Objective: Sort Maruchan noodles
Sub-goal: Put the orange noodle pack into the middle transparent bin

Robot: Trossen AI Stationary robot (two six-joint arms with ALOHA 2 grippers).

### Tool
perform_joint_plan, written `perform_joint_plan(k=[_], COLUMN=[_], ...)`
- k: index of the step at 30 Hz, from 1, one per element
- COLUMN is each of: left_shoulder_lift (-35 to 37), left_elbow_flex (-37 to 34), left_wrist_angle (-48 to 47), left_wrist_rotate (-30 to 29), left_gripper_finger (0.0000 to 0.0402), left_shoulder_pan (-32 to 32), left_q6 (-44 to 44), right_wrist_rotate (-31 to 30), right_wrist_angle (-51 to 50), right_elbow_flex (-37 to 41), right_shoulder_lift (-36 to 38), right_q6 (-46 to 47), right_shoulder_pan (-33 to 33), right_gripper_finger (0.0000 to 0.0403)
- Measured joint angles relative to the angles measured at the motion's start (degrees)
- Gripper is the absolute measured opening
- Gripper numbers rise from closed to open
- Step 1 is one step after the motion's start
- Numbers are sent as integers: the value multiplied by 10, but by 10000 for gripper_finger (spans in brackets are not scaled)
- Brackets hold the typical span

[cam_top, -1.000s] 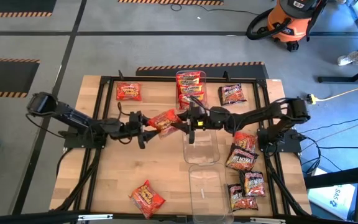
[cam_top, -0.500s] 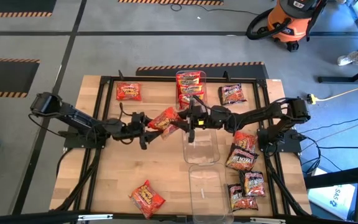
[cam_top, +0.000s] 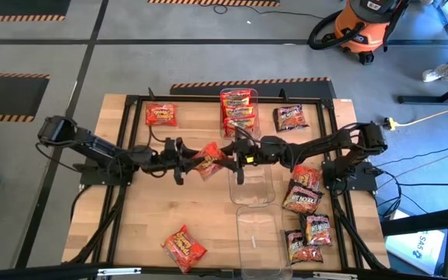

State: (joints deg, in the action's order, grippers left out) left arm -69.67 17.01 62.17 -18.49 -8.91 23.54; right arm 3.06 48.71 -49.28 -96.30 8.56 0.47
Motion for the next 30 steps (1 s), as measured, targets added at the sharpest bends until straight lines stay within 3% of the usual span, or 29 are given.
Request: perform_joint_plan(k=[8, 13, 21, 25, 30], left_shoulder_lift=[0, 0, 3, 3, -5], left_elbow_flex=[-1, -1, -2, -2, 14], left_wrist_angle=[-4, -8, -31, -69, -136], left_wrist_rotate=[60, 80, 99, 118, 118], left_gripper_finger=[35, 18, 18, 18, 18], left_shoulder_pan=[25, 27, 27, 25, 21], left_q6=[-6, -29, -75, -147, -189], right_wrist_rotate=[0, 21, 32, 19, 18], right_wrist_angle=[2, -17, -219, -314, -427], right_elbow_flex=[0, 0, 0, -26, -112], right_shoulder_lift=[1, 10, 103, 133, 108], right_q6=[0, 18, 21, 21, 13], right_shoulder_pan=[0, -1, -1, -1, -1], right_gripper_finger=[135, 191, 308, 327, 319])
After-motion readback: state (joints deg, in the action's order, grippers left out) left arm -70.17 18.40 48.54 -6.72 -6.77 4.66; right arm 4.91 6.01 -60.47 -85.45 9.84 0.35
